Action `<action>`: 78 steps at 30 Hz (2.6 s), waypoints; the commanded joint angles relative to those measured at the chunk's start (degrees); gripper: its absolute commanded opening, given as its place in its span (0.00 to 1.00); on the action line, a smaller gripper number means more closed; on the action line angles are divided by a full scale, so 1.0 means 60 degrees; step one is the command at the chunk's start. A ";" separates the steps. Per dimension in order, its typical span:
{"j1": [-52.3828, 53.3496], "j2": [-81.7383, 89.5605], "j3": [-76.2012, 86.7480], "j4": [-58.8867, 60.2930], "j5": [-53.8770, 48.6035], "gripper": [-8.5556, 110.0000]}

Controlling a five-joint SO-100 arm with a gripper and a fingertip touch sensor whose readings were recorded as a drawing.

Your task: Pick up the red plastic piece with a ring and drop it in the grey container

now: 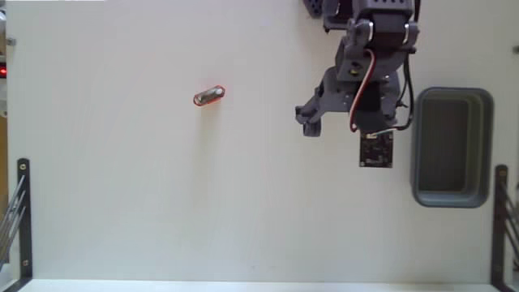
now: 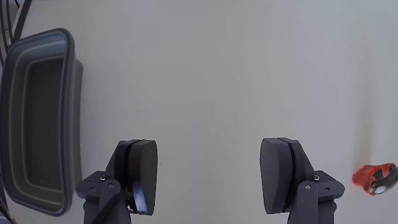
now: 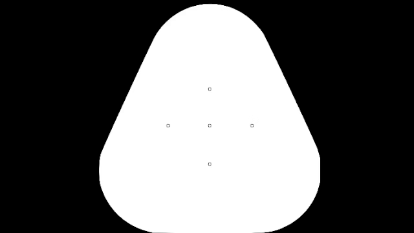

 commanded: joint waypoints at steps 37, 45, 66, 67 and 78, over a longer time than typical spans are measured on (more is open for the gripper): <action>0.0886 0.0365 0.0049 0.0184 0.0044 1.00; 0.2121 0.0365 0.0049 0.0184 0.0044 1.00; 0.5237 0.0365 0.0049 0.0184 0.0044 1.00; 0.5339 0.0365 0.0049 0.0184 0.0044 1.00; 0.6855 0.0365 0.0049 0.0184 0.0044 1.00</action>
